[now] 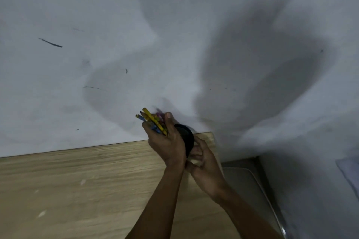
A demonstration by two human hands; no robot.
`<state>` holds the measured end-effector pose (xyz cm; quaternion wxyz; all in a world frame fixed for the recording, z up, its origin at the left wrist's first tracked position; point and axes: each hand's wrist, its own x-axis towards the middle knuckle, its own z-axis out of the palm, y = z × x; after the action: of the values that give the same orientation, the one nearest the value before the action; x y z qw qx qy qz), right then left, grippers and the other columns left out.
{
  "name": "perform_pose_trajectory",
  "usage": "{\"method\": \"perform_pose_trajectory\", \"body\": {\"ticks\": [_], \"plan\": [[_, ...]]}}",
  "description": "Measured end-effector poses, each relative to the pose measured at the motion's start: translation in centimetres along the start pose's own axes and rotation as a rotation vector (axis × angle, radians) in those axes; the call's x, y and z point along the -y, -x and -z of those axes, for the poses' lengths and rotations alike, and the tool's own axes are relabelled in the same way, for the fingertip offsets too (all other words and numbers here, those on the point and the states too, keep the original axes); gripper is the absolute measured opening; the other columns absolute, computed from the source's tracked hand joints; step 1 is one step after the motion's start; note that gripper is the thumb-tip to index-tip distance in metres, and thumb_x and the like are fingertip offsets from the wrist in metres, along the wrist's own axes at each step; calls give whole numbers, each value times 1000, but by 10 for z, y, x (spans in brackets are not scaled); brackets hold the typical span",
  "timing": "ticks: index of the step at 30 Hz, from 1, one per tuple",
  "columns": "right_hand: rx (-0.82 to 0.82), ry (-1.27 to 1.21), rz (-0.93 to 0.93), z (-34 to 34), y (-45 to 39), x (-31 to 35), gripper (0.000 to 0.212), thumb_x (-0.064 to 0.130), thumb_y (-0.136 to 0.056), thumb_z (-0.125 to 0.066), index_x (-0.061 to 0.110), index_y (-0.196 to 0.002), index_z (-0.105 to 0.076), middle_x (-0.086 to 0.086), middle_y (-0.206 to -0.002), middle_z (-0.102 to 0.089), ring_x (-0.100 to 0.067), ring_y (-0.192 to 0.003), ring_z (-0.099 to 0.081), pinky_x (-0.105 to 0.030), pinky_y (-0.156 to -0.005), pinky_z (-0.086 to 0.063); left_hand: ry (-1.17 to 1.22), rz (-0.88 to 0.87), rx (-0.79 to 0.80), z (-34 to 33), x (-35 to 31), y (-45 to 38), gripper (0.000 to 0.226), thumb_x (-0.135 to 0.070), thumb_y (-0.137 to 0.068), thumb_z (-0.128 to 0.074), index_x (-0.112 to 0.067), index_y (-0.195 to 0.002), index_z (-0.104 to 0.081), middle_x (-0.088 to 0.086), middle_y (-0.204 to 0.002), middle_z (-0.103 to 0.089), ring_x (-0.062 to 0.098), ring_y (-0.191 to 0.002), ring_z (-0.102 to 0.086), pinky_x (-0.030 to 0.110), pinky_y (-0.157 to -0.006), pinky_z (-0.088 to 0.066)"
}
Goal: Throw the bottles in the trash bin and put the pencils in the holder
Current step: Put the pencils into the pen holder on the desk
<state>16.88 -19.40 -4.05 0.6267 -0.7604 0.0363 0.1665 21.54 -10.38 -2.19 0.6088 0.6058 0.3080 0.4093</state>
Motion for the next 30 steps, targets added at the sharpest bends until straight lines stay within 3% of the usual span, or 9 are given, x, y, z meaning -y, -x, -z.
{"method": "perform_pose_trajectory", "body": {"ticks": [3, 5, 9, 14, 18, 23, 30], "plan": [[-4, -22, 1, -1, 0, -1, 70, -3, -77, -72, 21, -137, -43, -12, -112, -65, -21, -102, -62, -26, -81, -53, -18, 50, 14, 2, 8, -1, 29, -25, -82, -75, -7, -102, -63, -4, -86, -70, 3, -80, -67, 28, -76, -56], [-8, -18, 1, -2, -2, -1, 69, -2, -77, -71, 20, -136, -44, -12, -113, -64, -23, -103, -62, -32, -86, -53, -23, 95, 33, 4, 11, -2, 32, -26, -78, -78, -3, -96, -66, 5, -81, -70, 17, -77, -68, 34, -74, -56], [-7, -17, -26, -1, -6, -1, 65, 3, -78, -72, 20, -135, -45, -10, -114, -63, -21, -103, -62, -30, -84, -54, -52, 101, 69, 6, 8, -4, 26, -24, -72, -82, -8, -76, -61, -3, -66, -64, 9, -62, -61, 20, -64, -52], [2, -40, -50, -1, -9, -3, 63, -1, -78, -70, 18, -134, -47, -13, -113, -63, -21, -101, -62, -22, -78, -51, -62, 97, 67, 7, 4, -2, 19, -17, -74, -79, -11, -81, -63, -7, -72, -66, 4, -66, -64, 17, -65, -52], [10, -42, -41, -2, -11, -5, 56, -7, -77, -65, 20, -125, -54, -12, -108, -66, -22, -101, -62, -17, -75, -48, -80, 62, 119, 10, 5, 0, 20, -21, -84, -71, -15, -73, -55, -14, -59, -56, 2, -56, -53, 15, -57, -46], [9, -67, -58, -4, -13, -9, 55, -2, -76, -69, 23, -123, -55, -10, -104, -67, -21, -97, -64, -24, -75, -50, -153, -14, 259, 19, 2, -2, 26, -32, -89, -64, -18, -71, -51, -12, -58, -53, 3, -53, -48, 15, -51, -39], [0, -79, -69, -5, -14, -8, 56, 2, -70, -68, 27, -118, -56, -12, -99, -66, -26, -95, -65, -30, -75, -52, -187, 33, 237, 35, 5, -1, 18, -26, -82, -73, -14, -82, -59, -5, -72, -65, 8, -66, -61, 19, -59, -49]]}}
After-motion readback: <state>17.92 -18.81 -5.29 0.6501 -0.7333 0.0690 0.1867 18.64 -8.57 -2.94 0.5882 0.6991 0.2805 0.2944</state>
